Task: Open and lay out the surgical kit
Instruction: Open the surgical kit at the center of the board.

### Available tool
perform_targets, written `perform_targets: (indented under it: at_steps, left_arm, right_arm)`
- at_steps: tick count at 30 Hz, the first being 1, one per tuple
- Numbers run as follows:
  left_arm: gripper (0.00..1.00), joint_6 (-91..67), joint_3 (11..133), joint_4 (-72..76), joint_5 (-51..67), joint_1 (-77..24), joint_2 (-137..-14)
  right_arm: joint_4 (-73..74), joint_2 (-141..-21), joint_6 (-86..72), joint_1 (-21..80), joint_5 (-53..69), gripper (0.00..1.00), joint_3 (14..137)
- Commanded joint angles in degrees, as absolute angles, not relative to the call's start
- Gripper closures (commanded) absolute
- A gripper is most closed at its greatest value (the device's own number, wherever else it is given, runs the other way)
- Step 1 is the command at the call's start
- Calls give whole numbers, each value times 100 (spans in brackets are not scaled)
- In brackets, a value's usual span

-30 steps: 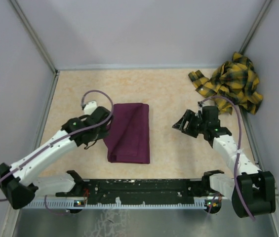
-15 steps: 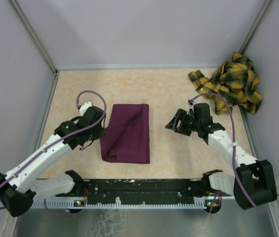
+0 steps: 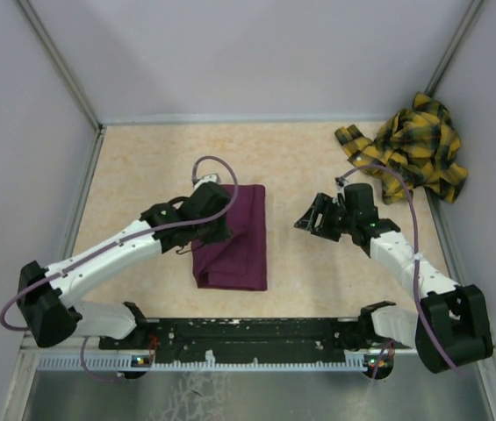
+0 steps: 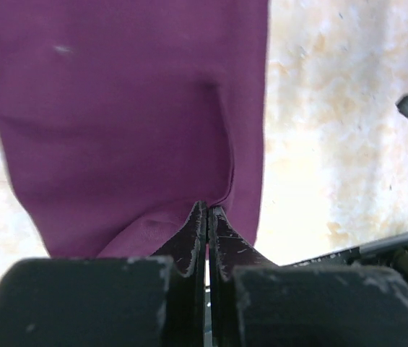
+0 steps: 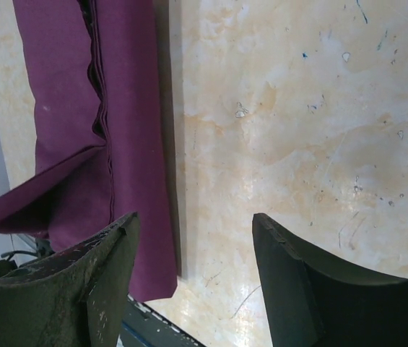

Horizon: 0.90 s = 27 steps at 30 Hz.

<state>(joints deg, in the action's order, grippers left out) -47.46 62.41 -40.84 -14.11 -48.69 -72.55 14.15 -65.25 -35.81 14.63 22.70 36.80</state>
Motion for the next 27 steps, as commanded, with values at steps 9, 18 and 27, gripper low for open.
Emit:
perform_targets:
  at_steps: [9,18,27]
  left_arm:
    - [100,-4999,6646,-4659,-1629,-6111,-8510]
    - [54,-4743,6508,-4612,-1350,-6294,-8498]
    - [44,-4780,6807,-4935,-1643,-6506,-9088]
  right_arm:
    - [1234,-6318,-3513,1502,2250,36,3604]
    - [1023,-6426,-3548,1503,2324,36,3465]
    - [941,-6462,-3559,1502,2355,36,3397]
